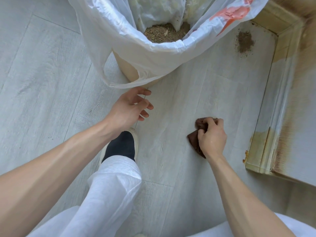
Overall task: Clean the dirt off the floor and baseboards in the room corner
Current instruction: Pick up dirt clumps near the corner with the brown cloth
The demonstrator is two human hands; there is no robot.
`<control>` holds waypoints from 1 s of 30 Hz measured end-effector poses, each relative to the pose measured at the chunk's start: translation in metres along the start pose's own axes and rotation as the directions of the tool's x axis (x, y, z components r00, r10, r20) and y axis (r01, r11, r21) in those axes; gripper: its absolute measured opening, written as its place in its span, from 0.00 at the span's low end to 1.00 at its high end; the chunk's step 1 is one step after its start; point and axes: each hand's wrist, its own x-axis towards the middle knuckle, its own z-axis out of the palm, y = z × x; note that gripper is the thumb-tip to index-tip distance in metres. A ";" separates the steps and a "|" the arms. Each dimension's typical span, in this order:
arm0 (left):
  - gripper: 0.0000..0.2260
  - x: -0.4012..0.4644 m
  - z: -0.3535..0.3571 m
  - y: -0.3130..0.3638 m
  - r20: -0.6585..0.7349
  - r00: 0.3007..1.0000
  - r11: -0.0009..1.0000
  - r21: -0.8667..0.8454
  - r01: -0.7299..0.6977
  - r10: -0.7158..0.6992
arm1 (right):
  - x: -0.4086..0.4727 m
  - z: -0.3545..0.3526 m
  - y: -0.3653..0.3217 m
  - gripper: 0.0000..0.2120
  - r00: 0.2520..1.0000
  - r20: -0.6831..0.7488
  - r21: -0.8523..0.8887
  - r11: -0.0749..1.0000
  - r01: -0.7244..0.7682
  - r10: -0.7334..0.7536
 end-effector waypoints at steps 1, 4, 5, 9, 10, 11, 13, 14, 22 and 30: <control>0.13 0.000 -0.001 -0.001 0.002 1.000 1.000 -0.003 0.000 0.000 | -0.005 0.005 -0.011 0.16 1.000 -0.001 0.010 1.000 0.012 -0.012; 0.13 -0.001 -0.005 -0.004 -0.013 1.000 1.000 -0.018 0.007 -0.007 | -0.034 0.027 -0.064 0.18 0.984 0.010 0.038 0.983 0.178 -0.178; 0.14 -0.001 -0.007 -0.004 -0.022 1.000 1.000 -0.022 0.008 -0.009 | -0.045 0.037 -0.085 0.20 0.965 0.026 0.048 0.965 0.258 -0.259; 0.14 -0.001 -0.009 -0.003 -0.028 1.000 1.000 -0.018 0.007 -0.008 | -0.079 0.053 -0.105 0.21 0.792 0.144 -0.013 0.799 0.602 -0.594; 0.14 -0.001 -0.011 -0.003 -0.026 1.000 1.000 -0.015 0.007 -0.008 | -0.081 0.050 -0.090 0.21 0.721 0.185 -0.023 0.730 0.683 -0.668; 0.13 -0.001 -0.012 -0.003 -0.026 1.000 1.000 -0.015 0.008 -0.008 | -0.083 0.047 -0.070 0.21 0.654 0.223 -0.028 0.666 0.746 -0.723; 0.13 0.001 -0.013 -0.004 -0.040 0.999 1.000 -0.030 0.004 -0.005 | -0.079 0.034 -0.032 0.21 0.590 0.298 -0.052 0.604 0.795 -0.750; 0.13 0.001 -0.012 -0.004 -0.042 0.999 0.999 -0.035 0.005 -0.007 | -0.074 0.026 -0.016 0.21 0.631 0.310 -0.083 0.641 0.763 -0.711; 0.14 -0.005 -0.001 -0.003 0.021 0.999 0.999 0.017 -0.033 0.033 | 0.015 -0.031 0.063 0.11 1.000 0.023 0.009 1.000 0.019 -0.019; 0.10 -0.032 0.010 0.034 0.262 0.933 0.922 0.234 -0.309 0.246 | 0.011 -0.137 0.013 0.17 0.981 0.085 0.846 0.506 -0.165 0.177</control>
